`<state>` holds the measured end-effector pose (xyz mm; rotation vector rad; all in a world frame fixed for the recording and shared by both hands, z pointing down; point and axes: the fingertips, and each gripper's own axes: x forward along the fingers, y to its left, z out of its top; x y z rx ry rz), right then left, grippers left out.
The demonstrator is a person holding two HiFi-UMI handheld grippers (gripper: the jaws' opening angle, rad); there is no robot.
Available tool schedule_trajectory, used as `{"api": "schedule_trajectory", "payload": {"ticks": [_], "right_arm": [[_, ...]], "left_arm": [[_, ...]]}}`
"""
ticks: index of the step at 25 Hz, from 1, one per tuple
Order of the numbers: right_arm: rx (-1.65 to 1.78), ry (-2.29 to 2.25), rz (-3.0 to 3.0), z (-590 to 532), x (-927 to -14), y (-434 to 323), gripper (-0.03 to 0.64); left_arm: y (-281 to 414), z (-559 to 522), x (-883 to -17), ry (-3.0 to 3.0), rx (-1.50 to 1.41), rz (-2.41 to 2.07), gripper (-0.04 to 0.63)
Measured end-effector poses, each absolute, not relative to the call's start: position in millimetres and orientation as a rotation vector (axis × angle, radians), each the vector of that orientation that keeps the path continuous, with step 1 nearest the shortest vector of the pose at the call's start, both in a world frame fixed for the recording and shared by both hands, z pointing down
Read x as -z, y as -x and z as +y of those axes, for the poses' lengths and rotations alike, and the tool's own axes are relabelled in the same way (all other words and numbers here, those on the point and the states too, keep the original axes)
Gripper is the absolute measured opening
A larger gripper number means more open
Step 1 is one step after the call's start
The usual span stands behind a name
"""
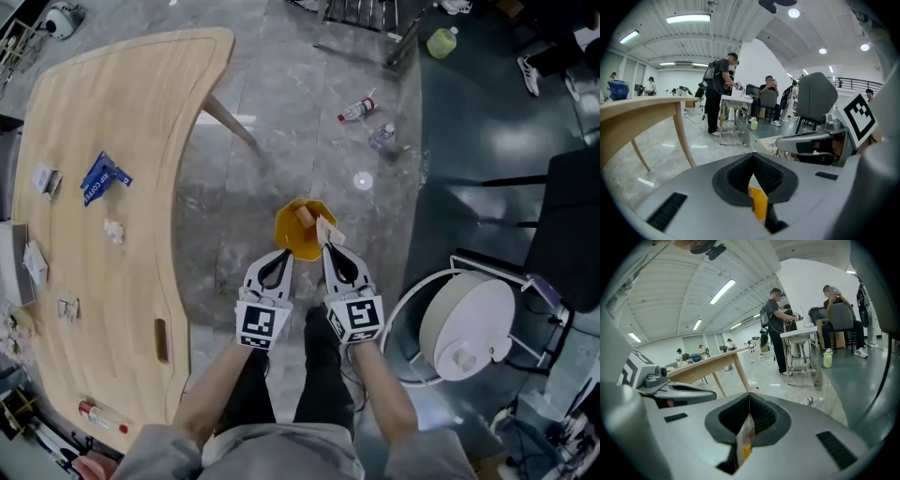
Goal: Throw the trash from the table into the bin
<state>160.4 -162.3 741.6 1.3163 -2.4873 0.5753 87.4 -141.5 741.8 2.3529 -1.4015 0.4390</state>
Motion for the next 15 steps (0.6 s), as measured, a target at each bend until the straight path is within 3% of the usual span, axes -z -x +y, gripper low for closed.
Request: {"api": "schedule_trajectory", "payload": {"ticks": [15], "right_arm": [[-0.687,-1.233,-2.466,-160,-841,-153,0.008]], "left_arm": [[-85,-137,-812,-2.310,-0.489,-1.435,0.005]]}}
